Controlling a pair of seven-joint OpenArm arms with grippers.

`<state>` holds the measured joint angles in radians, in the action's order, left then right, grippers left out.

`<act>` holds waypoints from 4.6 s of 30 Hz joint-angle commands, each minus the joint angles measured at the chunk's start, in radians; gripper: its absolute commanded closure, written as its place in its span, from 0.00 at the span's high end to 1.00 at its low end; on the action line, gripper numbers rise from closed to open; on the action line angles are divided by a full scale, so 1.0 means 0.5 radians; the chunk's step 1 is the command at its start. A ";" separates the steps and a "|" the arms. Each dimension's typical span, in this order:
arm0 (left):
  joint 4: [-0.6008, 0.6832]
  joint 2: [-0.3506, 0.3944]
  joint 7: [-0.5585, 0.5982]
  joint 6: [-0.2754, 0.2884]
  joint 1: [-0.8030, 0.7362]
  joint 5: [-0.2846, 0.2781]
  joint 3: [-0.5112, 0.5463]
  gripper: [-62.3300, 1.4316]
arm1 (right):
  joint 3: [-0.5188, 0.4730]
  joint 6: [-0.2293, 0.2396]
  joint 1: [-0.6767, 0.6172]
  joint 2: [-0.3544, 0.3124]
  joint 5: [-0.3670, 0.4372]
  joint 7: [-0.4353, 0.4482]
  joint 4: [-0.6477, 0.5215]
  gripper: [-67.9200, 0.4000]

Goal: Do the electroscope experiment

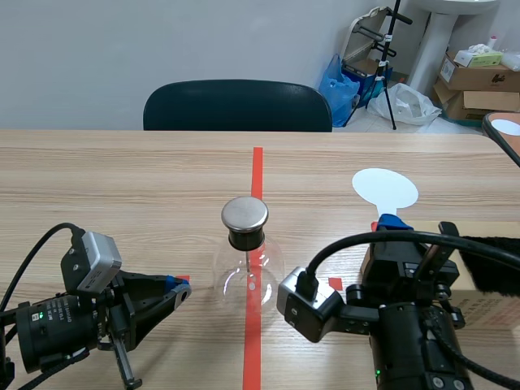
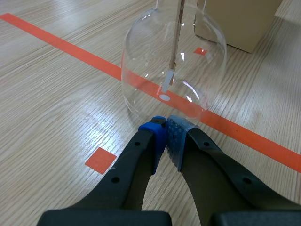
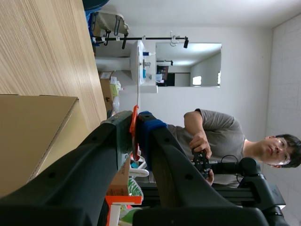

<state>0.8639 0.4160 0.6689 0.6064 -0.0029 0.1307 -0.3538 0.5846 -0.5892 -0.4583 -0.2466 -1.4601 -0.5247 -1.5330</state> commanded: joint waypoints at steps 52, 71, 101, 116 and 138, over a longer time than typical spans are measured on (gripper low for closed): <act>0.036 -0.005 0.027 0.011 0.008 -0.027 0.009 0.07 | -0.004 -0.023 0.008 -0.021 -0.001 -0.002 -0.056 0.03; 0.036 -0.005 0.028 0.010 0.006 -0.027 0.009 0.07 | -0.004 -0.023 0.008 -0.021 -0.001 0.376 -0.056 0.03; 0.036 -0.005 0.028 -0.036 0.006 -0.027 0.009 0.07 | -0.004 -0.024 0.008 -0.021 -0.001 1.273 -0.056 0.03; 0.036 -0.005 0.028 -0.036 0.006 -0.027 0.009 0.07 | -0.004 -0.024 0.008 -0.021 -0.001 1.273 -0.056 0.03; 0.036 -0.005 0.028 -0.036 0.006 -0.027 0.009 0.07 | -0.004 -0.024 0.008 -0.021 -0.001 1.273 -0.056 0.03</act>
<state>0.8639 0.4160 0.6693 0.5873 -0.0029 0.1307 -0.3538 0.5846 -0.5892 -0.4583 -0.2470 -1.4601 0.1116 -1.5330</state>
